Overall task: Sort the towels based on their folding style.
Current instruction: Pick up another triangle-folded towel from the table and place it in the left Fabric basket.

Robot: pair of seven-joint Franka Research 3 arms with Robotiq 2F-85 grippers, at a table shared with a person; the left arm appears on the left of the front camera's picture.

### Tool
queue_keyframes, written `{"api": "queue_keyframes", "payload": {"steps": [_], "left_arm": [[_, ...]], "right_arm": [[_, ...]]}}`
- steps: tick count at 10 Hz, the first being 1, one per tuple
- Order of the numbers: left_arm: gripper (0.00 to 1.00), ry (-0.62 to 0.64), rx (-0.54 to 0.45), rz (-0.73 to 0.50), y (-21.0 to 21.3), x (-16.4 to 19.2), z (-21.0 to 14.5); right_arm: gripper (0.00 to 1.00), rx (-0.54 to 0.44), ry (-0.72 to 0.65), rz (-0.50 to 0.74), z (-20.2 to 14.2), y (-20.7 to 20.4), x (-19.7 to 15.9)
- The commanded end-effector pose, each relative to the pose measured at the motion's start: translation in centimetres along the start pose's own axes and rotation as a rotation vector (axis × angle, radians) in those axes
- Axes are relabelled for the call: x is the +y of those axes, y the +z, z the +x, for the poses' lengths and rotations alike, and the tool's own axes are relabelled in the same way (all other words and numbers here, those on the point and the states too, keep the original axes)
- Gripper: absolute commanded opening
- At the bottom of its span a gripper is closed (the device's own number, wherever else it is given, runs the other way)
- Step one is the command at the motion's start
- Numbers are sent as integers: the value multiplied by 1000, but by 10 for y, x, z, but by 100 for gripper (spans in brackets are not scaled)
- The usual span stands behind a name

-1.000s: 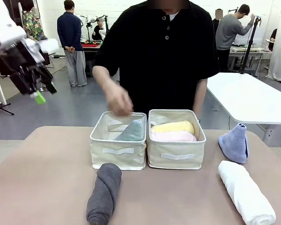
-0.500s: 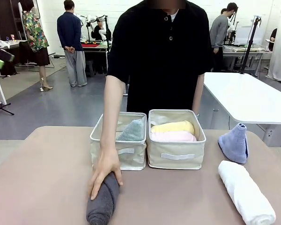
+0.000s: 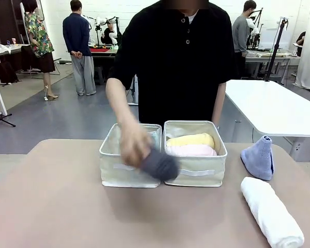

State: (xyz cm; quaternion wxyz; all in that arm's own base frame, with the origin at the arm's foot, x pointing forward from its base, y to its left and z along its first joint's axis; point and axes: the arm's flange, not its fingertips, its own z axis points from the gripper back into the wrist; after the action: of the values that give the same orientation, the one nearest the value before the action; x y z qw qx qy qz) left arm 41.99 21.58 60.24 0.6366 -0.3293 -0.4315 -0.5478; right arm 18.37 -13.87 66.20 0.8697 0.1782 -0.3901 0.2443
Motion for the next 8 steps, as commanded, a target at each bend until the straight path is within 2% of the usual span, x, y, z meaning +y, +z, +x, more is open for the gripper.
{"api": "queue_keyframes", "payload": {"steps": [1,2,3,4,6,8], "left_arm": [[95,-56,-23,-140,9,11,-4],[95,-55,-6,-166,4,12,-4],[95,-25,-28,-76,-3,0,-7],[95,-25,-28,-76,-3,0,-7],[95,-25,-28,-76,-3,0,-7],[95,-25,-28,-76,-3,0,-7]], "right_arm": [[100,0,0,0,0,0,0],[100,56,21,-34,9,-10,7],[100,112,54,-81,21,-24,15],[100,191,79,-121,35,-46,23],[100,363,124,-190,59,-106,36],[100,451,137,-234,66,-161,46]]}}
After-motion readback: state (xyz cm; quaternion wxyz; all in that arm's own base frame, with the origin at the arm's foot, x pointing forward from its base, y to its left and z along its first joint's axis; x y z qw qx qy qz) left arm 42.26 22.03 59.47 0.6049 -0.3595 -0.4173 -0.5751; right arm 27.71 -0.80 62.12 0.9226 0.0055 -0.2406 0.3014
